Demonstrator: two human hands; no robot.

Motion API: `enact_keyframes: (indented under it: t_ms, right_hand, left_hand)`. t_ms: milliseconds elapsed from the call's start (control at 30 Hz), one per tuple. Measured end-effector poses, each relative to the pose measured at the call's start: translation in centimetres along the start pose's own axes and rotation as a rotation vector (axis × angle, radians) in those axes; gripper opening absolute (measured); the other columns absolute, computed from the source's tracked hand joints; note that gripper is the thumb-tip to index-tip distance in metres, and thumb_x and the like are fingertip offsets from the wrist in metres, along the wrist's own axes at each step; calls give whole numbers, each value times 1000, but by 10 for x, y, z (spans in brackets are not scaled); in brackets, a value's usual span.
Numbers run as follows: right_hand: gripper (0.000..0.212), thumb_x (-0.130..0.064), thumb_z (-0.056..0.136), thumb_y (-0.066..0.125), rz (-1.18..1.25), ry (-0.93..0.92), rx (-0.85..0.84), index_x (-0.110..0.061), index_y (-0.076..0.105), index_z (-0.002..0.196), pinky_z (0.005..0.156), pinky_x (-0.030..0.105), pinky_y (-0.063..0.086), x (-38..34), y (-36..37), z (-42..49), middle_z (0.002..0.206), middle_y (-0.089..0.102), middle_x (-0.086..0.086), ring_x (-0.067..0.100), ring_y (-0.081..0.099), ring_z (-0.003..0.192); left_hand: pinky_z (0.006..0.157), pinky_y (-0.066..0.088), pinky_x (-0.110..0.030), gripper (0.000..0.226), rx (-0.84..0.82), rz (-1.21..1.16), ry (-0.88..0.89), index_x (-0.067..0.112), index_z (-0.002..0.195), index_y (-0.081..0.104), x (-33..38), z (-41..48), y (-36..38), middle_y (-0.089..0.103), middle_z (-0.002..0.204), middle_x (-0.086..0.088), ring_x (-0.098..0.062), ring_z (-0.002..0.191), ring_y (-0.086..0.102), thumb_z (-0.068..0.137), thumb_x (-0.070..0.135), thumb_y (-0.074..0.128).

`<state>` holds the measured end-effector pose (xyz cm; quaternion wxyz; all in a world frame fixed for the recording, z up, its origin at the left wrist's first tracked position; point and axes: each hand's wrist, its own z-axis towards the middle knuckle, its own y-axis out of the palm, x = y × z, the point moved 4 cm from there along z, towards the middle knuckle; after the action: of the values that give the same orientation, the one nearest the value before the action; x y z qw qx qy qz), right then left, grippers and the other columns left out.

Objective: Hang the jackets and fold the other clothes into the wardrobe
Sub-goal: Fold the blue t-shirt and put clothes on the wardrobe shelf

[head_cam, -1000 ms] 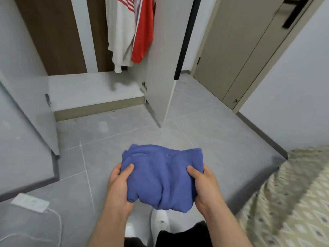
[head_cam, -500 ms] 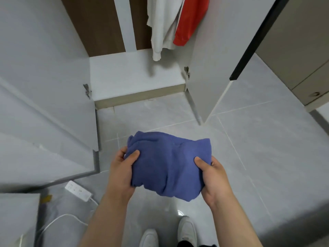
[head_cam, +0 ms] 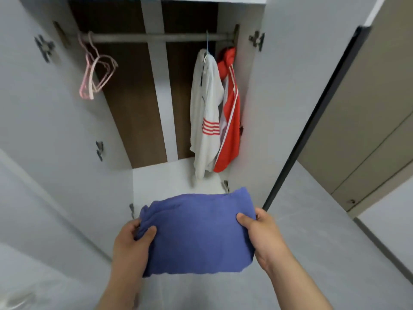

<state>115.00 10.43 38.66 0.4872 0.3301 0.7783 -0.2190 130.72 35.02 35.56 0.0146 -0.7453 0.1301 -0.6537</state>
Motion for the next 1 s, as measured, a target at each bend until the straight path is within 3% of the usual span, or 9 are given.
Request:
enact_keyframes:
  t_ms: [100,233,333,433,500,700,900,1000]
  right_hand:
    - [11,-13,90,61,10,-103,-16,-19,70,94,75,37,58,-66,13,-8,88,77,-4,19,74,84]
    - [14,-14,87,61,41,-219,-18,-22,72,91,70,34,55,-128,29,-15,90,77,-5,18,74,84]
    - [12,-15,84,61,59,-290,-34,-21,72,87,70,35,56,-164,35,-11,90,76,-2,21,73,84]
    - [11,-13,84,62,75,-336,-34,-21,70,79,69,36,56,-197,34,5,88,76,0,21,72,81]
    - [11,-13,85,62,81,-363,-49,-20,70,82,71,39,57,-217,33,20,89,76,0,22,72,82]
    - [25,-10,89,59,18,-504,-119,-30,72,84,76,42,57,-291,24,77,90,76,-2,24,72,86]
    - [25,-9,88,55,-94,-609,-207,-28,70,84,71,36,49,-371,38,123,85,74,1,33,69,87]
    - [16,-10,86,55,-138,-663,-240,-18,67,89,71,38,49,-405,56,143,89,72,7,37,66,90]
  left_hand:
    - [73,52,-40,16,-1,-48,50,29,82,65,68,13,-9,71,88,0,-26,84,67,86,15,71]
    - [76,54,-52,10,30,-48,173,26,78,63,145,21,-17,70,85,-5,-32,83,66,72,33,66]
    - [73,55,-50,12,76,-95,219,27,78,64,183,33,-17,70,84,-7,-31,80,67,69,35,64]
    - [57,54,-42,2,93,-143,241,28,80,66,210,54,-8,72,83,-6,-33,79,68,78,27,67]
    - [48,51,-35,14,105,-152,259,32,78,66,226,71,5,72,81,-2,-31,76,69,85,21,67]
    - [67,55,-39,14,168,-151,328,25,84,65,285,129,45,73,82,2,-26,79,69,87,11,68]
    - [68,51,-35,11,272,-156,437,18,87,68,348,175,51,73,79,-1,-23,76,68,86,7,69]
    - [64,49,-33,12,329,-188,459,17,88,67,370,191,45,73,80,-3,-22,71,67,86,5,68]
